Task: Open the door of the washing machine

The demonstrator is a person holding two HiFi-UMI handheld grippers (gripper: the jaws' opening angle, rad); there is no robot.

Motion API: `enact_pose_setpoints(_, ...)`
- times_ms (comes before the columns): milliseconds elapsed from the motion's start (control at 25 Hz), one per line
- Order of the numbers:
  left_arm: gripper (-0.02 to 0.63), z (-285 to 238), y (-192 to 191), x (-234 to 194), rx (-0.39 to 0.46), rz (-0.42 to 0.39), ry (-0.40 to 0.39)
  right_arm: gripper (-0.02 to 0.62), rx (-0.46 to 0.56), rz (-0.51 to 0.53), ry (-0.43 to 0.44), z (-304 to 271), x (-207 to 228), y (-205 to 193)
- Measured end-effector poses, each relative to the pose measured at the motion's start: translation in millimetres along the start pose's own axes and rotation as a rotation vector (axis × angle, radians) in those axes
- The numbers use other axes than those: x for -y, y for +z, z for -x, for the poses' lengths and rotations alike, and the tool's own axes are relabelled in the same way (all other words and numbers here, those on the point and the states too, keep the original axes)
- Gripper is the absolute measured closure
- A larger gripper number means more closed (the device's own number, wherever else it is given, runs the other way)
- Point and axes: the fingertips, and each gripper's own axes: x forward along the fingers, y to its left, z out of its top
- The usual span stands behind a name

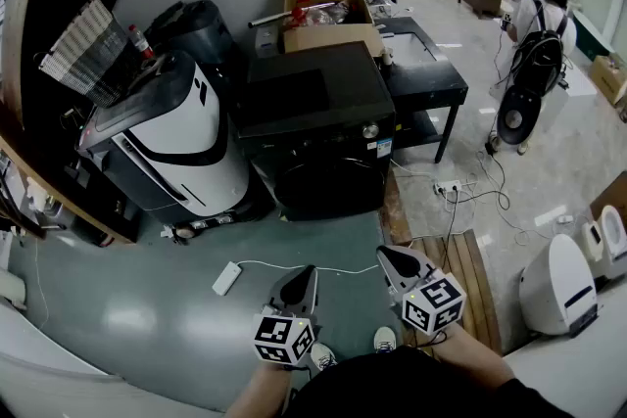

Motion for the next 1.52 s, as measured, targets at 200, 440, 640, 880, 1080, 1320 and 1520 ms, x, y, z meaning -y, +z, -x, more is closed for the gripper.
enact_pose_setpoints(200,0.589,-4,3,2,0.003,-0.001,-0.004,0.578,0.008,-0.002,0.003,0,3,4)
enact_pose_setpoints(440,0.589,-6,5,7,0.02,-0.016,-0.02,0.578,0.026,0.009,0.024,1,4,5)
enact_pose_setpoints(640,0.589,-11,5,11,0.022,-0.02,-0.02,0.578,0.03,0.007,0.05,1,7,7)
enact_pose_setpoints(880,0.588,-25,3,24,0.013,-0.038,-0.046,0.578,0.034,0.009,0.074,3,20,7)
enact_pose_setpoints(1080,0.588,-38,2,39,0.008,-0.042,-0.055,0.578,0.039,0.009,0.083,10,35,10)
enact_pose_setpoints(1320,0.588,-58,3,51,0.01,-0.04,-0.05,0.577,0.046,0.044,0.082,14,59,13)
enact_pose_setpoints(1520,0.586,-75,3,60,-0.001,-0.037,-0.046,0.577,0.055,0.049,0.094,14,77,19)
